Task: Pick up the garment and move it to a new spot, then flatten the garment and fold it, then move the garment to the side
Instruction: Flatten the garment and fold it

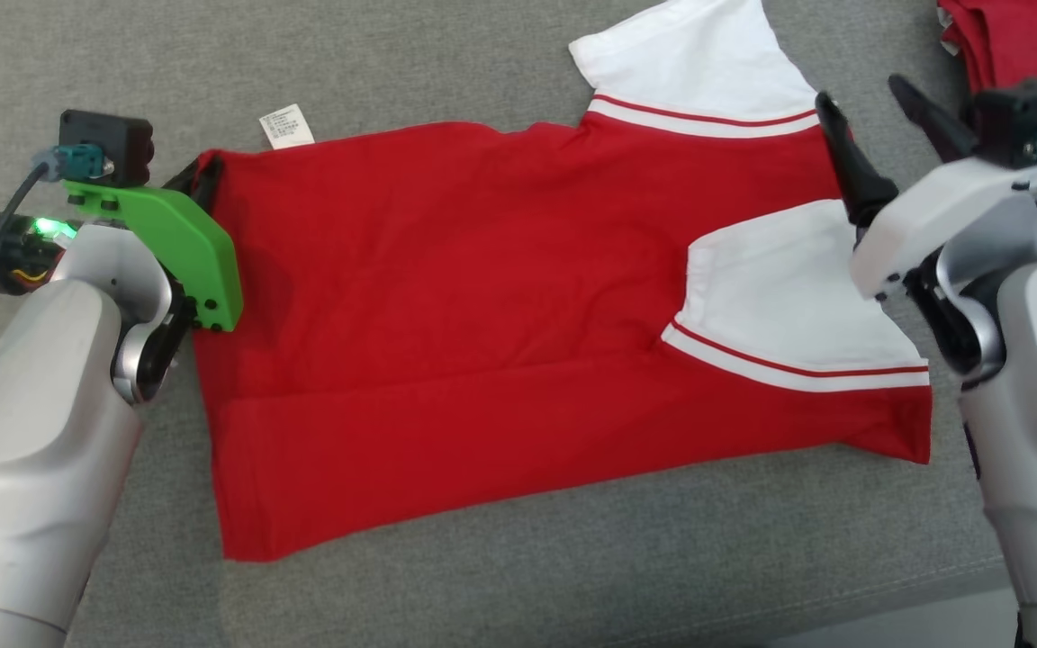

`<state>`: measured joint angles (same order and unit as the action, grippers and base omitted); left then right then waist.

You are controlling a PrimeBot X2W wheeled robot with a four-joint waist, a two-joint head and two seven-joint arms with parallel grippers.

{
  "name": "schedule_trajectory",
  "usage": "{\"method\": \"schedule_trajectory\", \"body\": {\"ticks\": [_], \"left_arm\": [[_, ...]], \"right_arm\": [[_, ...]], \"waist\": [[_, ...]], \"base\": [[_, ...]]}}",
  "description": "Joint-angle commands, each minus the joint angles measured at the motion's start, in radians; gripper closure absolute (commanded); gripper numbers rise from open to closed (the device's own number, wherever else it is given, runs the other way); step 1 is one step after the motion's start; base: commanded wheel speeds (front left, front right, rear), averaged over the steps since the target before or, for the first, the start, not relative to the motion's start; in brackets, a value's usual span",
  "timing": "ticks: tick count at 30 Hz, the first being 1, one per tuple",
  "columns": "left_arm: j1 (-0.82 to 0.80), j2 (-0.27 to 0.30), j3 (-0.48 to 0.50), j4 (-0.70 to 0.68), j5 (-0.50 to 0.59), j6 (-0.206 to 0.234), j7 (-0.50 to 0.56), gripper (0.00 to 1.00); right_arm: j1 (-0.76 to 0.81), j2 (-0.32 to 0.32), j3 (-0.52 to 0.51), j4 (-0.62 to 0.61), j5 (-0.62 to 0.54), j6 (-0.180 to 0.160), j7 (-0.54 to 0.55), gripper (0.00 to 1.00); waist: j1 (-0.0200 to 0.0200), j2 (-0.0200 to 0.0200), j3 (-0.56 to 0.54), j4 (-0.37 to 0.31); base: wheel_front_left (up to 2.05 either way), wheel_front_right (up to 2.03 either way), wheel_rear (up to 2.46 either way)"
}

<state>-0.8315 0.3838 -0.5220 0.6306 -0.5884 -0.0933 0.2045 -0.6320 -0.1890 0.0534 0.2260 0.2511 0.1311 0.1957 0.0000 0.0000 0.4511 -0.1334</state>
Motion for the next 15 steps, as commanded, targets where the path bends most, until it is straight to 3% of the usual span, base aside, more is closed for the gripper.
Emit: {"method": "schedule_trajectory", "body": {"ticks": [1, 15], "left_arm": [[-0.029, -0.007, -0.003, -0.013, 0.011, -0.004, -0.015, 1.00], [-0.061, -0.065, -0.046, -0.164, 0.019, -0.011, -0.075, 1.00]], "right_arm": [[-0.049, -0.013, 0.002, 0.030, -0.013, -0.001, 0.011, 0.00], [-0.418, -0.081, 0.009, 0.477, -0.077, -0.001, 0.092, 0.00]], "waist": [[0.0000, 0.0000, 0.006, 0.020], [0.0000, 0.0000, 0.081, 0.161]], "base": [[0.00, 0.00, 0.00], [0.00, 0.00, 0.00]]}}
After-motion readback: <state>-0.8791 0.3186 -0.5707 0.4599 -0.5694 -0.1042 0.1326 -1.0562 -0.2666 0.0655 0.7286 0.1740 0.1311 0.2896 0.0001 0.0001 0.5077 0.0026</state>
